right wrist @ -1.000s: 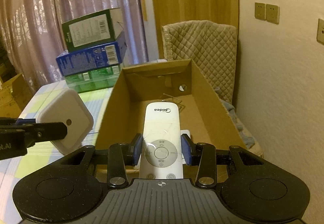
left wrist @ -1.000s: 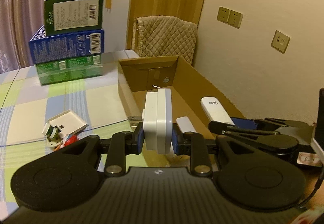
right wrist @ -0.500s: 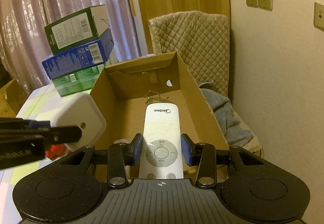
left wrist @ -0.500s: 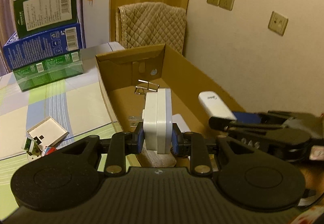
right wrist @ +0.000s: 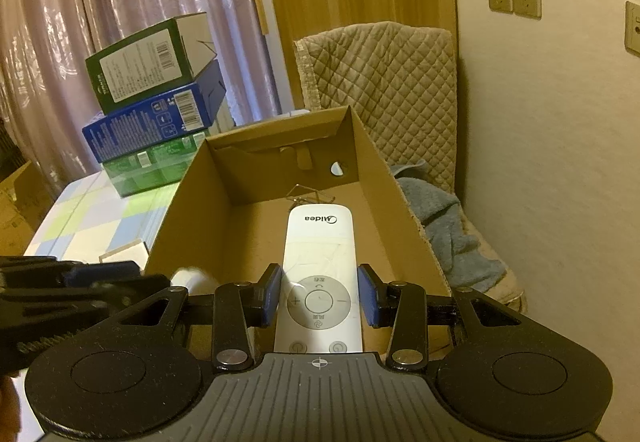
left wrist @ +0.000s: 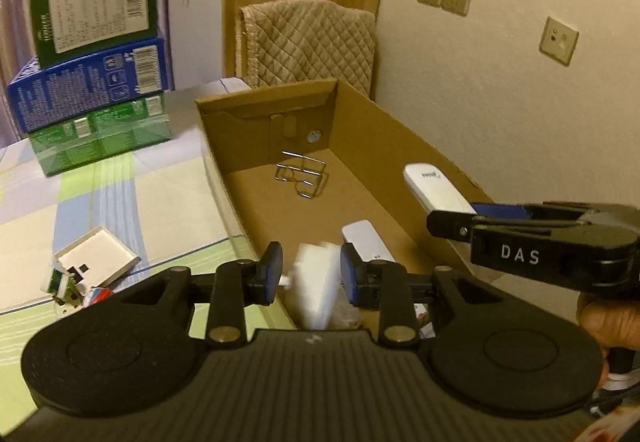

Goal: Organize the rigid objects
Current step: 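Lower the adapter and remote into the box and open both tools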

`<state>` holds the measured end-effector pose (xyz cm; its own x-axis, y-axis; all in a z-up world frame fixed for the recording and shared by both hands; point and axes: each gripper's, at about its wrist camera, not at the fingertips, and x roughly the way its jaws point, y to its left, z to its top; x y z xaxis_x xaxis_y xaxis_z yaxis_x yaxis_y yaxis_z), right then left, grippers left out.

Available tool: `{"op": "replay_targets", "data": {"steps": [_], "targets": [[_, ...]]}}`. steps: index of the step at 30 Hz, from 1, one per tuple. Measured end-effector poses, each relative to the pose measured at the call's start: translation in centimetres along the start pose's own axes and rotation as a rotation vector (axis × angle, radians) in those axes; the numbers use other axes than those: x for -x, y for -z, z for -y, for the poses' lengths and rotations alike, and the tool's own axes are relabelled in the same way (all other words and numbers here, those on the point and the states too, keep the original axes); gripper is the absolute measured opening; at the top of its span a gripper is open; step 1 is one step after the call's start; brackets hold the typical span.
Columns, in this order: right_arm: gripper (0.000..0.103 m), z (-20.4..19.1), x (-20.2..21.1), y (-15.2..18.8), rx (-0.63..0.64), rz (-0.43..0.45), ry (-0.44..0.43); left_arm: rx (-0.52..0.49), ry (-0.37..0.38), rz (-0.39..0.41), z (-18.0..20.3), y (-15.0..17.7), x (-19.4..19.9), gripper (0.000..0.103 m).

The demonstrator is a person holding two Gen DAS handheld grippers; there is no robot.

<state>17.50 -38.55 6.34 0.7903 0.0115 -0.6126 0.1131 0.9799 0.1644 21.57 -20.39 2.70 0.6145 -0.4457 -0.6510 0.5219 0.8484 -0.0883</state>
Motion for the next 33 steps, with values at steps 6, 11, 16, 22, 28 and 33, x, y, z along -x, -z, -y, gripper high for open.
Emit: {"op": "replay_targets", "data": {"steps": [6,11,16,22,28,33], "targets": [[0.038,-0.2,0.0,0.1,-0.004,-0.001,-0.003,0.069,-0.025,0.023,-1.6,0.3,1.8,0.026],[0.038,-0.7,0.0,0.2,-0.002,-0.008,-0.014,0.112,-0.041,0.023,-2.7,1.2,2.9,0.026],[0.038,-1.3,-0.2,0.1,0.003,-0.013,-0.024,0.136,-0.058,0.021,-3.4,2.1,3.7,0.026],[0.038,-1.9,-0.5,0.1,0.009,-0.022,-0.032,0.155,-0.060,0.024,-3.9,2.5,4.3,0.026],[0.038,-2.1,-0.8,-0.1,0.010,-0.026,-0.031,0.164,-0.056,0.028,-4.0,2.7,4.7,0.027],[0.038,-2.0,-0.8,0.0,0.000,-0.027,-0.036,0.171,-0.056,0.026,-4.2,3.0,4.8,0.027]]}}
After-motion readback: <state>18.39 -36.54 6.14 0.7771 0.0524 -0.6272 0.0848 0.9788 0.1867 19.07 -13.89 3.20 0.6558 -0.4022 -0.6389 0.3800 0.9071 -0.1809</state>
